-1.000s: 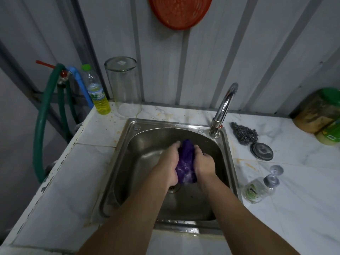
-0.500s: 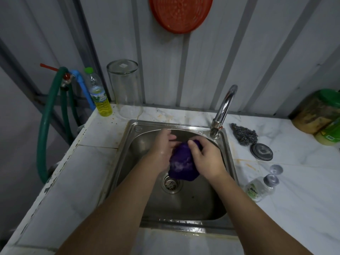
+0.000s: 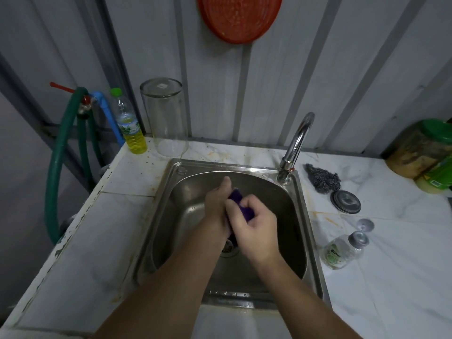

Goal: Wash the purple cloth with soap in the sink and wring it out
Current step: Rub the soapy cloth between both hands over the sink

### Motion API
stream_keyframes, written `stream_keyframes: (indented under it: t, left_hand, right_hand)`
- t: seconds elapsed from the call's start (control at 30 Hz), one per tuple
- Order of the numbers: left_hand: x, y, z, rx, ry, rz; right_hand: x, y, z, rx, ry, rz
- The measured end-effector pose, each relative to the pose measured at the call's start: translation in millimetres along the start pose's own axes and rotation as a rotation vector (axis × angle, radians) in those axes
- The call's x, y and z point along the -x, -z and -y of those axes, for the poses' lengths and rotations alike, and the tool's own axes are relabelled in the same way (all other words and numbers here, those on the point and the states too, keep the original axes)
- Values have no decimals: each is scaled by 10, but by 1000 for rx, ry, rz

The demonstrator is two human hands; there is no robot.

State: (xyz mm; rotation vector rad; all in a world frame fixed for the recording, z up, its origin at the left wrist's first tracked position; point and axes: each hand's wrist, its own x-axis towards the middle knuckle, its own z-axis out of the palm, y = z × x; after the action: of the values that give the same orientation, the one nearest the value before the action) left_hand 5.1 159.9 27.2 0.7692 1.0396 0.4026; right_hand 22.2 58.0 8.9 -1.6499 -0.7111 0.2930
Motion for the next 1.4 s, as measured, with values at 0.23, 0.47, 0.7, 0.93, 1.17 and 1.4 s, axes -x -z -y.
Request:
stream_keyframes:
  t: [0.23, 0.47, 0.7, 0.93, 1.17, 1.4]
  left_hand:
    - [147, -218, 70, -134, 14, -2]
    - [111, -87, -4, -102, 4, -16]
    - [144, -146, -39, -89, -3, 5]
    - [223, -159, -78, -150, 56, 66]
    - [142, -104, -137, -174, -13, 50]
    - [293, -198, -62, -138, 39, 99]
  right_hand:
    - [-476, 252, -41, 214, -154, -193]
    - [-253, 29, -24, 212, 34, -191]
    - [-188, 115, 1, 278, 53, -179]
    - [-347, 138, -14, 274, -98, -210]
    - [-72, 29, 75, 236, 217, -155]
    - [-425, 224, 60, 340, -208, -228]
